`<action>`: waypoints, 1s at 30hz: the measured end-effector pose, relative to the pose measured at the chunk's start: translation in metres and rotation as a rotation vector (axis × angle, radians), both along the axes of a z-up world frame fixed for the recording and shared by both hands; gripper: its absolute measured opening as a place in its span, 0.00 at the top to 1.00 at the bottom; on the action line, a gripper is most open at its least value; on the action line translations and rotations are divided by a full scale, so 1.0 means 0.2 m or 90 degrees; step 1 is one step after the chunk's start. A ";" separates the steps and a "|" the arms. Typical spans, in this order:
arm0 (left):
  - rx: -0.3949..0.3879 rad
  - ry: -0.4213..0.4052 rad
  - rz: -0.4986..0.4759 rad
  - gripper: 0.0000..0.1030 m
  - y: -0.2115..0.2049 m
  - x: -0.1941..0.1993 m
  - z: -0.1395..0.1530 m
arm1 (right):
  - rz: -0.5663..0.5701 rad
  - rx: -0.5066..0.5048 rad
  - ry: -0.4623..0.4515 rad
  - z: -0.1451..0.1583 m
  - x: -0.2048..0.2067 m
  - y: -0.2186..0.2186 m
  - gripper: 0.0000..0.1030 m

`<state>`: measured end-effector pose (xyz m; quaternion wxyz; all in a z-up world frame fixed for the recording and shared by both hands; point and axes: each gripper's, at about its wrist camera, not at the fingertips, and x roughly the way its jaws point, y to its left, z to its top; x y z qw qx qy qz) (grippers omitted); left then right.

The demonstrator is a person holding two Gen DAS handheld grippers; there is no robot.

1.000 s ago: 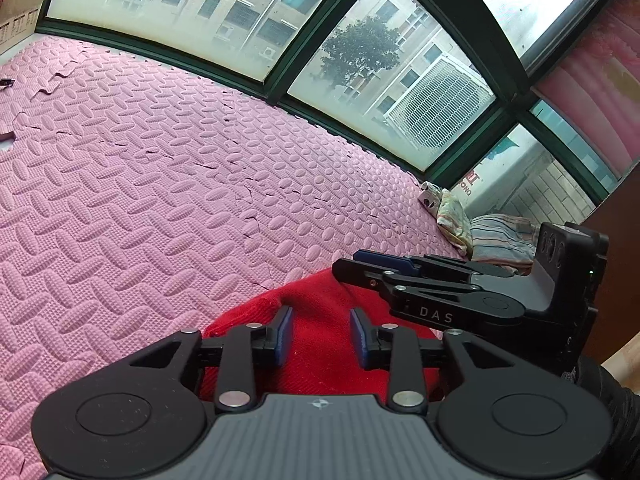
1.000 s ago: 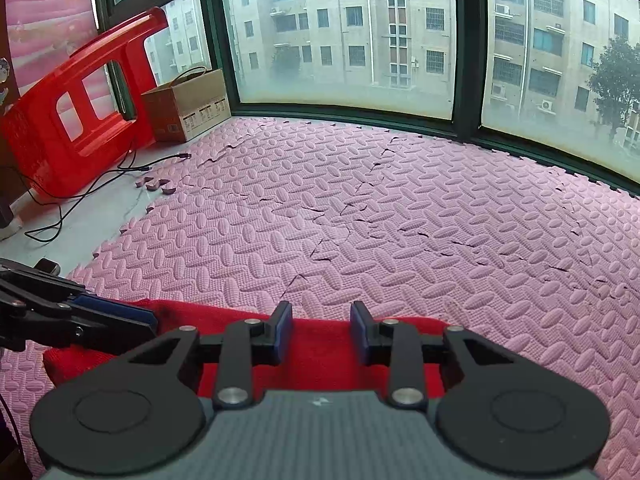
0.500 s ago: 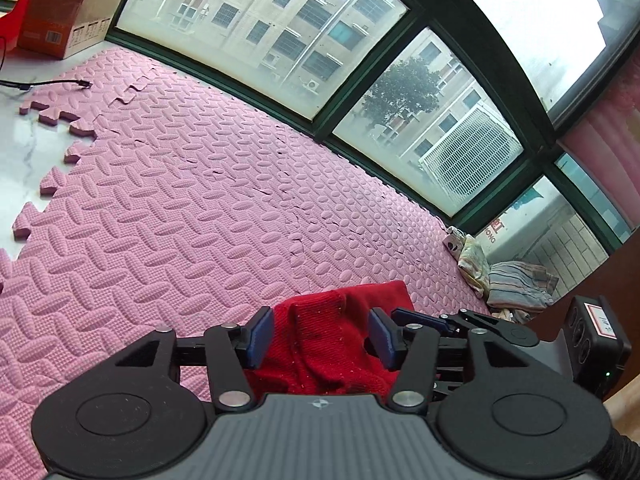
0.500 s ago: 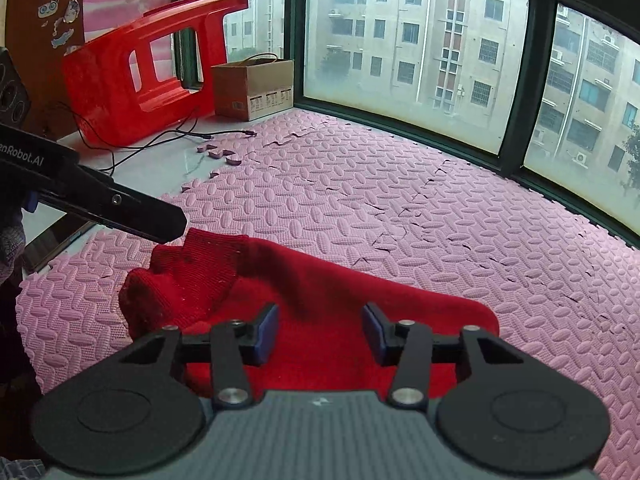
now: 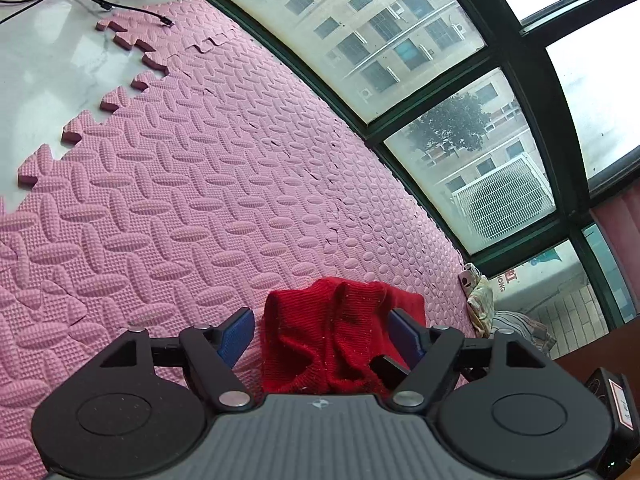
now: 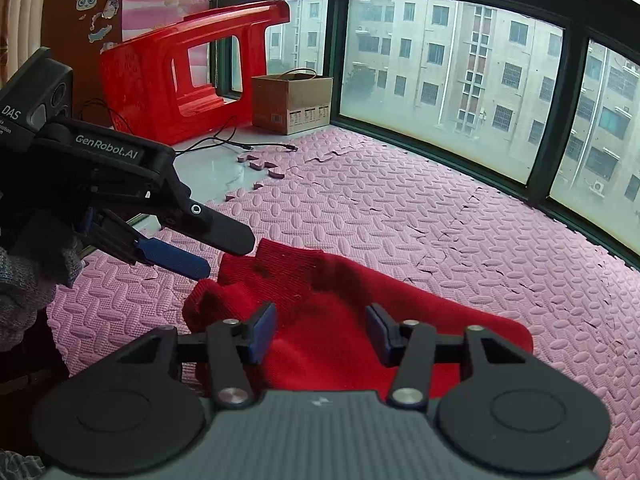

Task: Fold clothes

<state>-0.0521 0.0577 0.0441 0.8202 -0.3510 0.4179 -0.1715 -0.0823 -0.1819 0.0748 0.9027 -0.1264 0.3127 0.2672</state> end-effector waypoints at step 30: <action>-0.030 0.060 -0.031 0.59 -0.10 0.06 -0.17 | -0.179 0.066 0.073 -0.04 0.07 -0.53 0.42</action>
